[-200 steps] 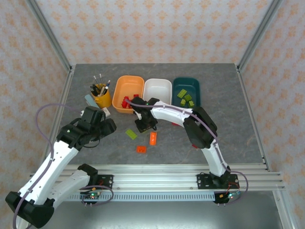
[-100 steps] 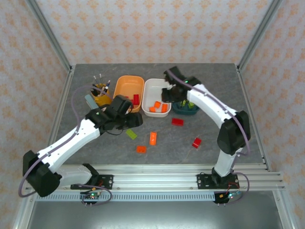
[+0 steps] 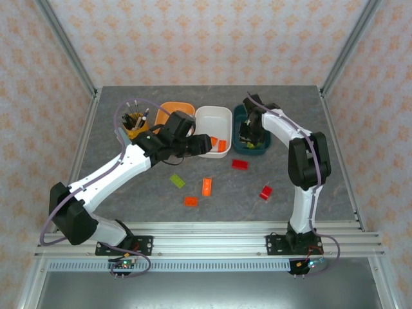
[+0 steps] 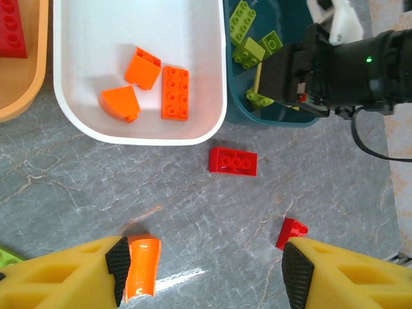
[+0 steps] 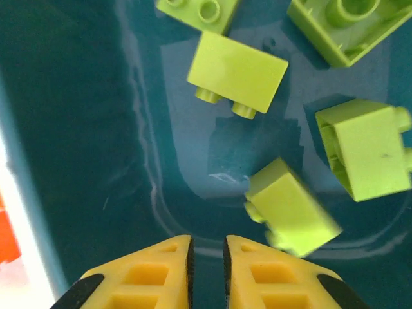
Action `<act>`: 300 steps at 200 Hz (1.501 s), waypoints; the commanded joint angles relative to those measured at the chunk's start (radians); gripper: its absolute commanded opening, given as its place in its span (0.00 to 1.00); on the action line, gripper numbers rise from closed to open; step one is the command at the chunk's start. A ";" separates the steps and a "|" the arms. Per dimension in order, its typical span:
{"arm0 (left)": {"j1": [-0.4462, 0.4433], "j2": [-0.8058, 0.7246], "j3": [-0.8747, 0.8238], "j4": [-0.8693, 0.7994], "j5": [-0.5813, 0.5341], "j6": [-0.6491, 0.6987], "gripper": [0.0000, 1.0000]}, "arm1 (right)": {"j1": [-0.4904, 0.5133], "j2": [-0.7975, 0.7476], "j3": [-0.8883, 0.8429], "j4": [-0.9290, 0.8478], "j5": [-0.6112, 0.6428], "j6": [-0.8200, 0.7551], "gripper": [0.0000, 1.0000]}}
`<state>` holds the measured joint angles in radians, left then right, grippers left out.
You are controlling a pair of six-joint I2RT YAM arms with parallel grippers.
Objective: Sort the legos into containers by color
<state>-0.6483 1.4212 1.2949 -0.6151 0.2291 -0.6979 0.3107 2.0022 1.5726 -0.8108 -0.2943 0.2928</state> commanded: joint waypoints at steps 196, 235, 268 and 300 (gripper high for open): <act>-0.154 0.023 -0.179 -0.138 -0.048 0.077 0.72 | 0.319 -0.813 -0.636 0.006 -0.140 0.058 0.71; -0.226 0.234 -0.075 -0.164 -0.112 0.005 0.74 | 0.321 -0.907 -0.666 -0.019 -0.161 0.067 0.71; -0.232 0.357 -0.022 -0.182 -0.155 -0.017 0.73 | 0.322 -1.011 -0.706 -0.016 -0.192 0.103 0.71; -0.231 0.448 -0.003 -0.160 -0.172 -0.021 0.68 | 0.321 -1.084 -0.714 -0.034 -0.161 0.136 0.71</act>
<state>-0.8768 1.8202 1.2610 -0.7525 0.1162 -0.6987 0.6277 0.9642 0.8692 -0.8135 -0.4717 0.3889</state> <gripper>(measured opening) 0.709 0.710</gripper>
